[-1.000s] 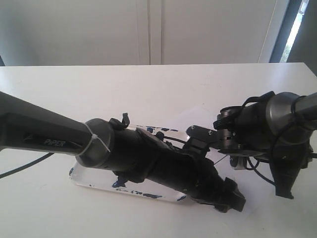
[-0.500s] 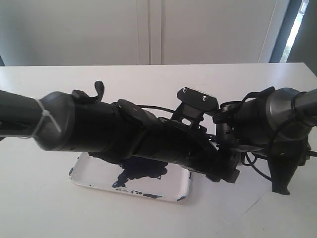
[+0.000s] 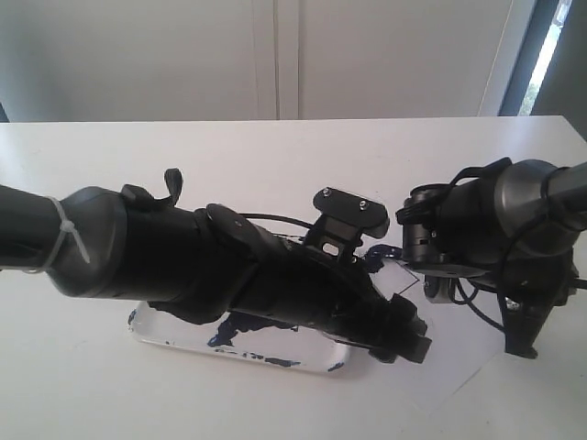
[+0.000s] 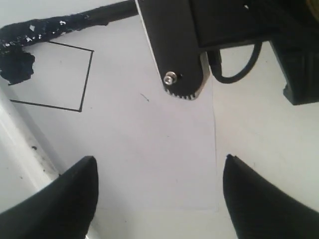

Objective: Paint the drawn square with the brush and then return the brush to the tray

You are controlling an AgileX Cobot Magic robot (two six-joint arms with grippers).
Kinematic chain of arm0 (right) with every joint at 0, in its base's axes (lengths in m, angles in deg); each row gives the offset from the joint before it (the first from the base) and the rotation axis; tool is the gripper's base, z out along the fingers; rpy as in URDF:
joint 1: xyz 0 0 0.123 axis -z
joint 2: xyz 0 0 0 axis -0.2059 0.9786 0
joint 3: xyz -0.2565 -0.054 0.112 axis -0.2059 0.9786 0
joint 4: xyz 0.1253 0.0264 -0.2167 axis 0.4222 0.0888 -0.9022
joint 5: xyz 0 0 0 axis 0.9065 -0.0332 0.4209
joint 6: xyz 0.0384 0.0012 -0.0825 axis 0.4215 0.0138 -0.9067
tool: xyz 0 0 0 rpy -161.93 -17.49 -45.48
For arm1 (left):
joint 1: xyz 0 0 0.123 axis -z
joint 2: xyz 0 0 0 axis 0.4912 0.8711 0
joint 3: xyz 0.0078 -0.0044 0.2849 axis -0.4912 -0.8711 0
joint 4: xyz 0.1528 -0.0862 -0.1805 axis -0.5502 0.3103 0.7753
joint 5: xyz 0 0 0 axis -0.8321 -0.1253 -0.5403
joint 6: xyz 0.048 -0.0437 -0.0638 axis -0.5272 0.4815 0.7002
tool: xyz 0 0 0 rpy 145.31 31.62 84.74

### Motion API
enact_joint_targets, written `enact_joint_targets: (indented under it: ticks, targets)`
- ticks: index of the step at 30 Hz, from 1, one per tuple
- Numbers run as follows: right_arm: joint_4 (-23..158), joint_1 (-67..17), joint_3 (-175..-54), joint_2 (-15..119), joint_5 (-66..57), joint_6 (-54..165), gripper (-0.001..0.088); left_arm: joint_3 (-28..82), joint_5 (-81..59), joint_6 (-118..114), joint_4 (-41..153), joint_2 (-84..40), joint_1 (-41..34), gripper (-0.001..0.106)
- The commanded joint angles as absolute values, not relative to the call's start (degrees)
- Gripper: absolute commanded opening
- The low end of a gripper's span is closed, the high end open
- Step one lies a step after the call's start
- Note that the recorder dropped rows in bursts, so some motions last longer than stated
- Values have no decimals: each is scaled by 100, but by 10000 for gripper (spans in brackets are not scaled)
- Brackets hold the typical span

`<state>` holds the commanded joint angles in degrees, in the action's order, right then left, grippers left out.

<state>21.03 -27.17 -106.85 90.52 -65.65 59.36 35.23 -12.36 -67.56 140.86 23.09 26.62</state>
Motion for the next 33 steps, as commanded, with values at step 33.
enact_joint_targets:
  ticks: [33]
  targets:
    - [2116,-2581,-10695,8273,-6565,5952,0,4747,-1898,-6023,14086,3929,2662,559]
